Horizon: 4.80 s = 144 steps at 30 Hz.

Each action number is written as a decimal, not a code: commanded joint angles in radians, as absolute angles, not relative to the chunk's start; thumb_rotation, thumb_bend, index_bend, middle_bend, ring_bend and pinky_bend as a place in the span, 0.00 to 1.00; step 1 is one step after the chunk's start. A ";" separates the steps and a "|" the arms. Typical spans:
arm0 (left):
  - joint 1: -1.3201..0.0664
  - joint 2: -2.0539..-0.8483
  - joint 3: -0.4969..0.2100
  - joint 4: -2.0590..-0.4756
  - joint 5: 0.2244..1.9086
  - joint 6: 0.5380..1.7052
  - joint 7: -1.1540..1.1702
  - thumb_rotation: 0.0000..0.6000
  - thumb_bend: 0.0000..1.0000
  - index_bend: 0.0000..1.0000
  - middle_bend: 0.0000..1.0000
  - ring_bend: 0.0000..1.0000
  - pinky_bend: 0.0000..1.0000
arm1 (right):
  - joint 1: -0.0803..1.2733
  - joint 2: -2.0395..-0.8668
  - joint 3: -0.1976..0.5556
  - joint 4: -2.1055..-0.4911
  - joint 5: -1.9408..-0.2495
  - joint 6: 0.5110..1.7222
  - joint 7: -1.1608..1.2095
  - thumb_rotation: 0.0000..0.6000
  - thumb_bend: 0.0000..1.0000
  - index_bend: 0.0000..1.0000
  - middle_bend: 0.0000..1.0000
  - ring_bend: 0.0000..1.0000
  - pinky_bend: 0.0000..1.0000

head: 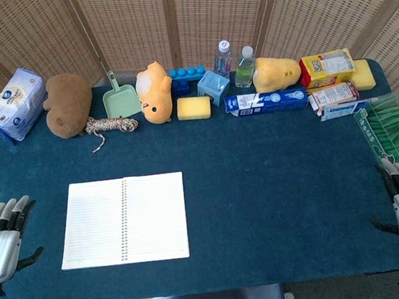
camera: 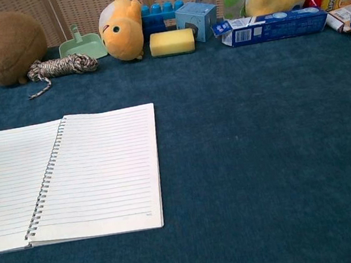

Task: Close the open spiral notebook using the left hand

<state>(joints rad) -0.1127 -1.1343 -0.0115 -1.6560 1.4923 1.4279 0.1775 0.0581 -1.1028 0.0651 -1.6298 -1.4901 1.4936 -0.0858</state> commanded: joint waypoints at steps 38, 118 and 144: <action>-0.524 -1.111 -0.019 -1.692 1.590 0.882 0.312 0.49 0.04 0.11 0.00 0.00 0.00 | 0.056 -1.087 0.070 -1.641 -1.470 1.481 -0.062 1.00 0.00 0.00 0.00 0.00 0.02; -0.504 -1.046 0.147 -1.658 1.526 0.887 0.336 0.35 0.05 0.21 0.10 0.00 0.00 | 0.072 -1.107 0.069 -1.649 -1.433 1.438 -0.100 1.00 0.00 0.00 0.00 0.00 0.02; -0.429 -1.013 0.245 -1.600 1.600 0.932 0.299 0.35 0.05 0.21 0.12 0.01 0.00 | 0.073 -1.103 0.067 -1.653 -1.428 1.431 -0.096 1.00 0.00 0.00 0.00 0.00 0.02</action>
